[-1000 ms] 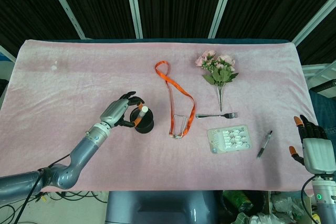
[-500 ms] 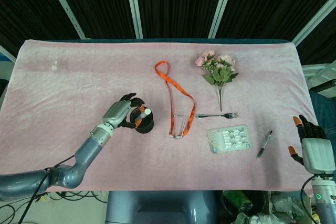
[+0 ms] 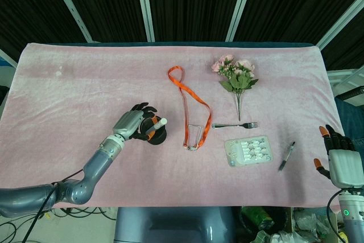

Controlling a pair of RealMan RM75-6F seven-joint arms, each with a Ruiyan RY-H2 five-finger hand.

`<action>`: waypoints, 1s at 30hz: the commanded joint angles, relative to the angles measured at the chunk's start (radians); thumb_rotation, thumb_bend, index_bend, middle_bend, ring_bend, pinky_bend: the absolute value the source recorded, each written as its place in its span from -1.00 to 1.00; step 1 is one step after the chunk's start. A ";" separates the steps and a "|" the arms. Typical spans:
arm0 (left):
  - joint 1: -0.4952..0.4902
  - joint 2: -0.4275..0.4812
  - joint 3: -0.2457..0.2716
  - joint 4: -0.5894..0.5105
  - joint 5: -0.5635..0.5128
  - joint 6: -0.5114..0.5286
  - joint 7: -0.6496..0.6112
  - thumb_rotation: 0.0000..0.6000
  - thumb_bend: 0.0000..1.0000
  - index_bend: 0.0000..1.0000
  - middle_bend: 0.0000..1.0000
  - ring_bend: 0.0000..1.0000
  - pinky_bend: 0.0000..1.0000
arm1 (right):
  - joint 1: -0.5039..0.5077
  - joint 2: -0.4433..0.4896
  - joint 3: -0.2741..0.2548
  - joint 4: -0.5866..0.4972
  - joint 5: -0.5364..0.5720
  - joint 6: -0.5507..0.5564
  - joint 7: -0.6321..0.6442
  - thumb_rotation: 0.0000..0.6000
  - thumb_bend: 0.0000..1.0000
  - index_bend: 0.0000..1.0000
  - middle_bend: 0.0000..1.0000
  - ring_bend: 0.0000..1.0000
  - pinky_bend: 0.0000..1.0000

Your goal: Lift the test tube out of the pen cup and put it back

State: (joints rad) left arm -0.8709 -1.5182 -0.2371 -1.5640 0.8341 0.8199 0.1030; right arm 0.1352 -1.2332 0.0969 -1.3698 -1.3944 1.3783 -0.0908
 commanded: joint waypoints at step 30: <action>0.035 0.089 -0.036 -0.097 0.031 -0.008 -0.096 1.00 -0.25 -0.21 -0.69 -1.00 -0.99 | -0.001 0.004 0.006 -0.003 0.011 0.001 -0.005 1.00 -0.59 -0.85 -0.88 -0.70 -0.64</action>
State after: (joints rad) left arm -0.8438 -1.4451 -0.2633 -1.6442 0.8577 0.8157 0.0229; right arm 0.1346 -1.2294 0.1025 -1.3728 -1.3835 1.3797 -0.0954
